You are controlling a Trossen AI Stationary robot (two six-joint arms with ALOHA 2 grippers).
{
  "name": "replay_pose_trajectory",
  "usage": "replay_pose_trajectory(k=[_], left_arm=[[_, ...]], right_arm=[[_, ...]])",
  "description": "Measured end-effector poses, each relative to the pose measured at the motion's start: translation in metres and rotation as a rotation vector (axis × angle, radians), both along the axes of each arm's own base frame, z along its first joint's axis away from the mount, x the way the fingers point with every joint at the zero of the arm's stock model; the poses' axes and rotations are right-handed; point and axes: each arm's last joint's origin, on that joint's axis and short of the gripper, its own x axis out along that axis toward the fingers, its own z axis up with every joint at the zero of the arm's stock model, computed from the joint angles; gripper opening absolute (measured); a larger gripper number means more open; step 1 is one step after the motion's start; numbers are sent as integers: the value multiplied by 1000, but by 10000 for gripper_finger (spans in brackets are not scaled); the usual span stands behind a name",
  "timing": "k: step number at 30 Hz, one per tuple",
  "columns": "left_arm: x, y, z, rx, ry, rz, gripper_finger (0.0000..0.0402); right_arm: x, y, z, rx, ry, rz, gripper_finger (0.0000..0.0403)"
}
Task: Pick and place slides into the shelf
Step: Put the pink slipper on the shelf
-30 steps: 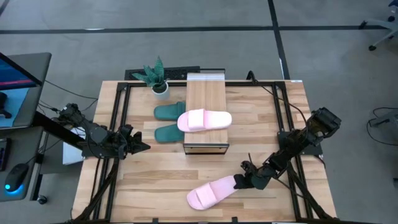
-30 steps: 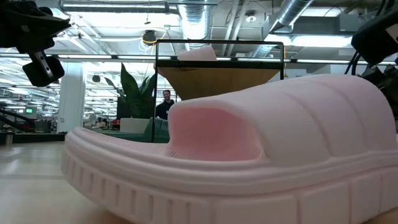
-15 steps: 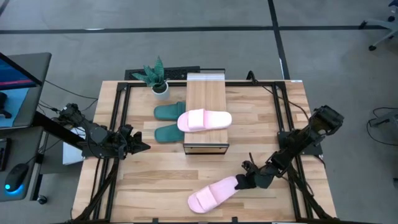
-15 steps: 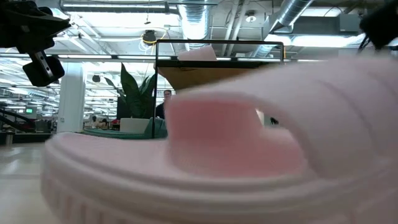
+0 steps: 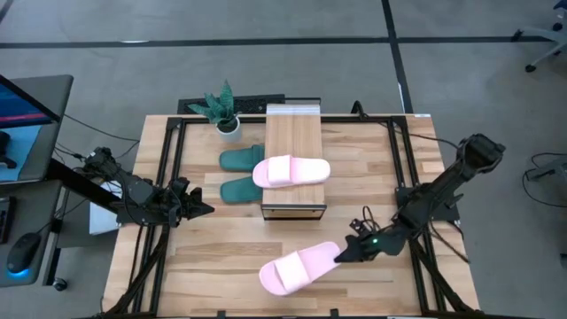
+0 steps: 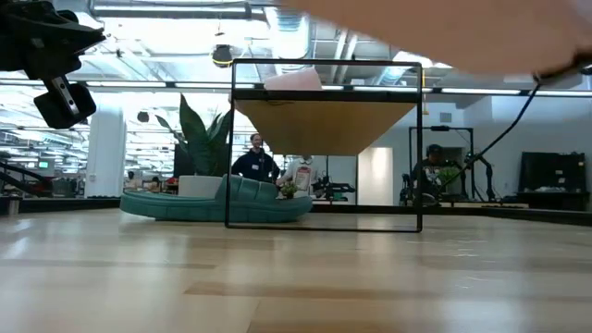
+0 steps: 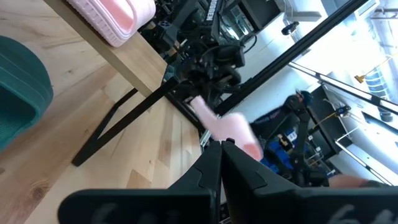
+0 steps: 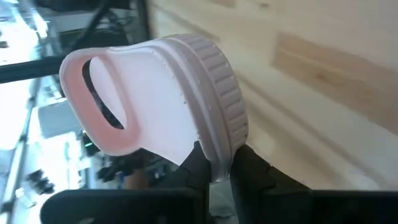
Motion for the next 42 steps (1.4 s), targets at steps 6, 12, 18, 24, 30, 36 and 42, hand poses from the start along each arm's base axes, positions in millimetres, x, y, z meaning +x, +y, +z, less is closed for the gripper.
replay_pose_trajectory(k=[6,12,18,24,30,36,42], left_arm=[[0,0,0,0,0,0,0],[0,0,0,0,0,0,0],[0,0,0,0,0,0,0],[0,0,0,-1,0,0,0],[0,0,0,-2,0,0,0],[0,0,0,0,0,0,0],[0,0,0,4,-1,0,0]], right_arm=[[-8,-13,24,13,-66,-24,30],[-17,-41,43,-34,-93,-63,30],[-27,-74,57,-66,-103,-83,30],[-34,-97,64,-71,-48,-70,30],[-32,-118,101,-115,-61,-71,30],[-27,-134,128,-50,-62,-74,28],[-15,-146,126,24,-10,-37,28]])
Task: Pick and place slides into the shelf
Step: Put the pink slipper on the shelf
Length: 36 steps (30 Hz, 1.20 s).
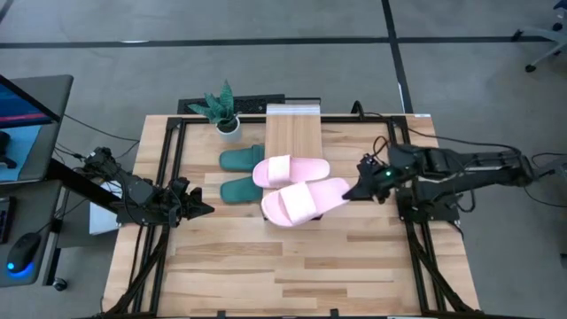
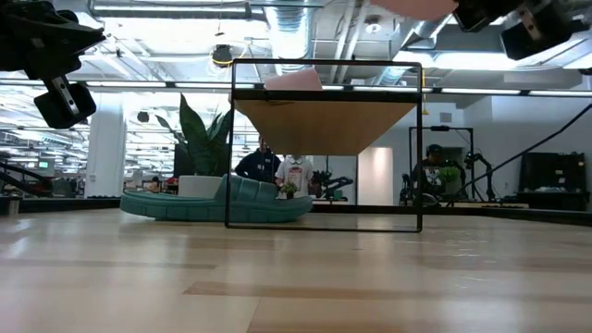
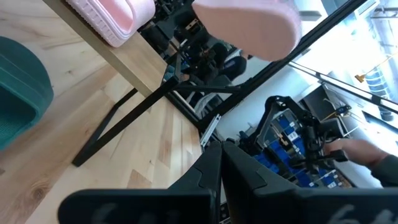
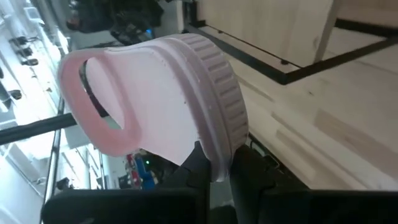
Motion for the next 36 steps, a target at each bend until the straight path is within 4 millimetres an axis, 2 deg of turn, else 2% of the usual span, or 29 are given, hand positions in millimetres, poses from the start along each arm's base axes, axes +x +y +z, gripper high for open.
replay_pose_trajectory(k=[10,17,27,36], left_arm=[[0,0,0,4,0,-1,0],[0,-1,0,9,-1,-24,0],[0,-1,0,9,-1,-24,0],[0,-1,0,9,-1,-23,0]], right_arm=[[15,-30,-13,53,61,24,28],[29,-43,-22,98,67,61,28],[41,-46,-29,174,103,78,26],[40,-46,-31,225,147,44,26]])
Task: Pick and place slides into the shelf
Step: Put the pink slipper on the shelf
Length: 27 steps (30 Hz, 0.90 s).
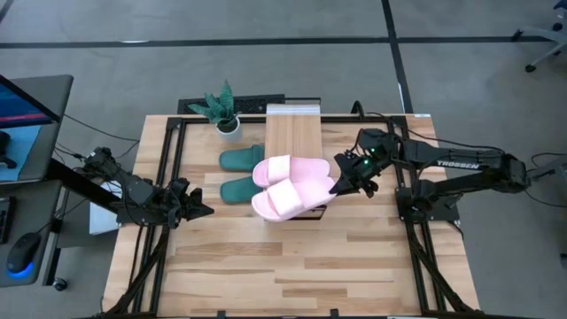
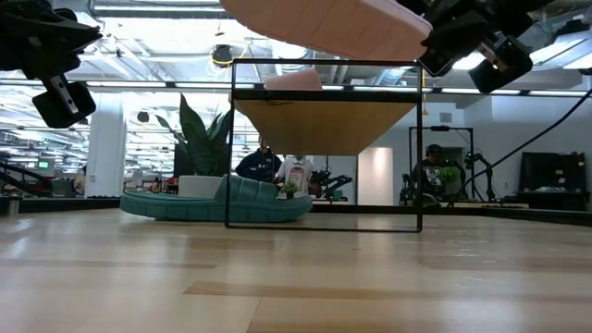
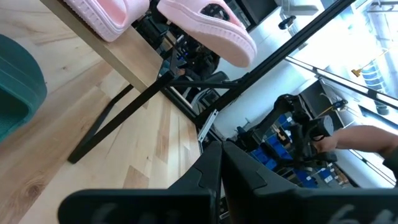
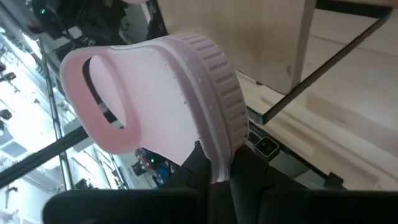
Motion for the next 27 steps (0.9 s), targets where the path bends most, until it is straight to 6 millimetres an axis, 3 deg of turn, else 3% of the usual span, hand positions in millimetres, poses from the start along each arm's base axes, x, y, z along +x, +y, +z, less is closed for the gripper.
replay_pose_trajectory(k=[27], left_arm=[[0,0,0,0,0,-10,0]], right_arm=[[13,-5,-20,23,149,-105,26]])
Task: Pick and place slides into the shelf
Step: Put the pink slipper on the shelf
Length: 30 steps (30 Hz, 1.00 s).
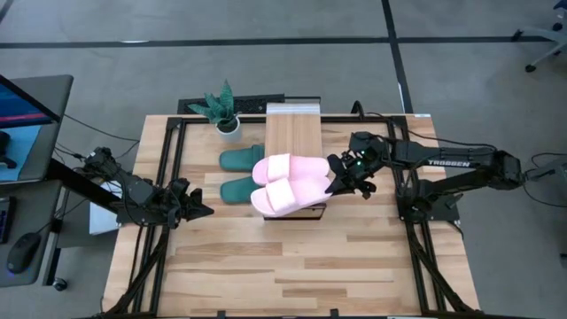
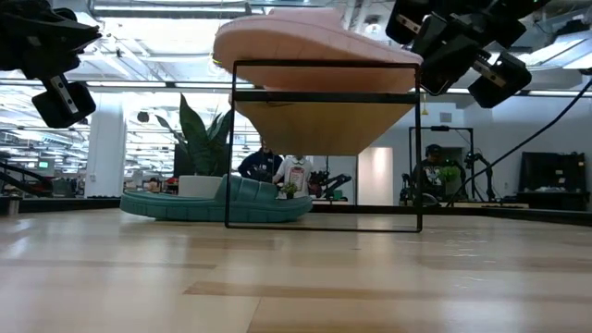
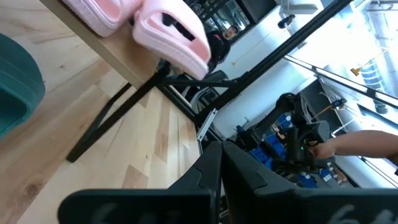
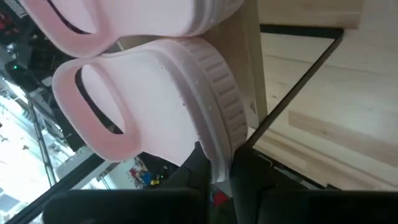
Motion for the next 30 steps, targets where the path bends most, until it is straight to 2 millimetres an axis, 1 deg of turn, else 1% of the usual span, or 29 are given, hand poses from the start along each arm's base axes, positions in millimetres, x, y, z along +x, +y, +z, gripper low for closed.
replay_pose_trajectory(k=[8,23,25,30], left_arm=[[0,0,0,1,1,-13,0],[0,0,0,12,-1,-15,0],[0,0,0,12,-1,-15,0],[0,0,0,13,-1,-15,0]], right_arm=[[0,-4,0,-31,7,-68,26],[1,-6,0,-77,17,-129,29],[1,-4,0,-81,12,-117,52],[1,1,1,-75,2,-78,138]])
